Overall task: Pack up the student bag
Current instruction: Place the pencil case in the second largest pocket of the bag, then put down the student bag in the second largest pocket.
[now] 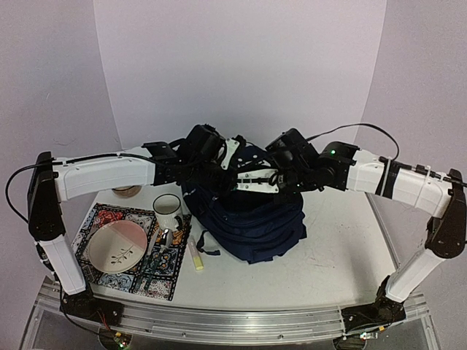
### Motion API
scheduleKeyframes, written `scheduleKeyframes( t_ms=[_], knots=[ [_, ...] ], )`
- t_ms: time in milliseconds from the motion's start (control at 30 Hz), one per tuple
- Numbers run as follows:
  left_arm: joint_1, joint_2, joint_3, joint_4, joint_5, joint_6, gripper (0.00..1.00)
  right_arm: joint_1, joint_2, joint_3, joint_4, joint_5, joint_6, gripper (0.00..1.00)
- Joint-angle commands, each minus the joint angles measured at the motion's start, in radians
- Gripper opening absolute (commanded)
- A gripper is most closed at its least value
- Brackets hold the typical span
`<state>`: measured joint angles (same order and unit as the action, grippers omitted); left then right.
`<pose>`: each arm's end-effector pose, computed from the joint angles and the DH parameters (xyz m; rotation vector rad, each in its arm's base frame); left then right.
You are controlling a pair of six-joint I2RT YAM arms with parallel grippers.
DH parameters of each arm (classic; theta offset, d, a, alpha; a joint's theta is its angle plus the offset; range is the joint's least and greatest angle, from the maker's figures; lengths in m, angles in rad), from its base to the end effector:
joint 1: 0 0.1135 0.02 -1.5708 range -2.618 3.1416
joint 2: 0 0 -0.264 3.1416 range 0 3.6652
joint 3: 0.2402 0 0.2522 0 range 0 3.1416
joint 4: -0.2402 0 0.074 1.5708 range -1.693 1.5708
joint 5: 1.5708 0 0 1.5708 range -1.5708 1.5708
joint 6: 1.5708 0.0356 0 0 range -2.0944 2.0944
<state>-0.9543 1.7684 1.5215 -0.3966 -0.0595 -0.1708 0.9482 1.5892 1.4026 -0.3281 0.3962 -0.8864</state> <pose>0.2397 -0.3346 0.3050 0.8354 2.1107 -0.5482 0.2267 0.2923 0.3384 -1.4810 1.4362 -0.3742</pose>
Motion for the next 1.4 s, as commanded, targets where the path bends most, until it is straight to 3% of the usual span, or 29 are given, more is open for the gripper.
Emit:
scheduleKeyframes(
  t_ms=[0, 233, 333, 533, 633, 800, 900, 1033, 1067, 1100, 1367],
  knots=[
    [-0.003, -0.104, 0.082, 0.083, 0.044, 0.013, 0.00, 0.009, 0.033, -0.021, 0.111, 0.029, -0.235, 0.00],
    [-0.003, -0.110, 0.096, 0.081, 0.041, 0.027, 0.00, 0.010, 0.084, -0.043, 0.186, 0.038, -0.351, 0.01],
    [-0.003, -0.109, 0.101, 0.081, 0.046, 0.028, 0.00, 0.007, 0.104, -0.066, 0.293, 0.060, -0.392, 0.04],
    [-0.003, -0.113, 0.098, 0.082, 0.034, 0.033, 0.00, 0.007, 0.118, -0.072, 0.391, 0.058, -0.395, 0.27],
    [-0.001, -0.106, 0.096, 0.082, 0.020, 0.040, 0.00, 0.006, 0.103, -0.085, 0.392, 0.054, -0.370, 0.32],
    [0.000, -0.083, 0.102, 0.082, 0.016, 0.044, 0.00, 0.007, 0.033, -0.143, 0.393, 0.015, -0.285, 0.41],
    [0.002, -0.069, 0.113, 0.082, 0.010, 0.044, 0.00, 0.007, -0.012, -0.176, 0.394, -0.021, -0.228, 0.53],
    [0.005, -0.045, 0.130, 0.083, -0.003, 0.040, 0.00, 0.006, -0.065, -0.192, 0.396, -0.043, -0.085, 0.55],
    [0.006, -0.039, 0.132, 0.083, -0.008, 0.041, 0.00, 0.006, -0.078, -0.198, 0.396, -0.056, -0.050, 0.68],
    [0.007, -0.034, 0.133, 0.083, -0.013, 0.043, 0.00, 0.007, -0.095, -0.204, 0.396, -0.068, -0.004, 0.73],
    [0.009, 0.007, 0.122, 0.085, -0.086, 0.084, 0.00, 0.007, -0.276, -0.331, 0.411, -0.103, 0.365, 0.73]
  ],
)
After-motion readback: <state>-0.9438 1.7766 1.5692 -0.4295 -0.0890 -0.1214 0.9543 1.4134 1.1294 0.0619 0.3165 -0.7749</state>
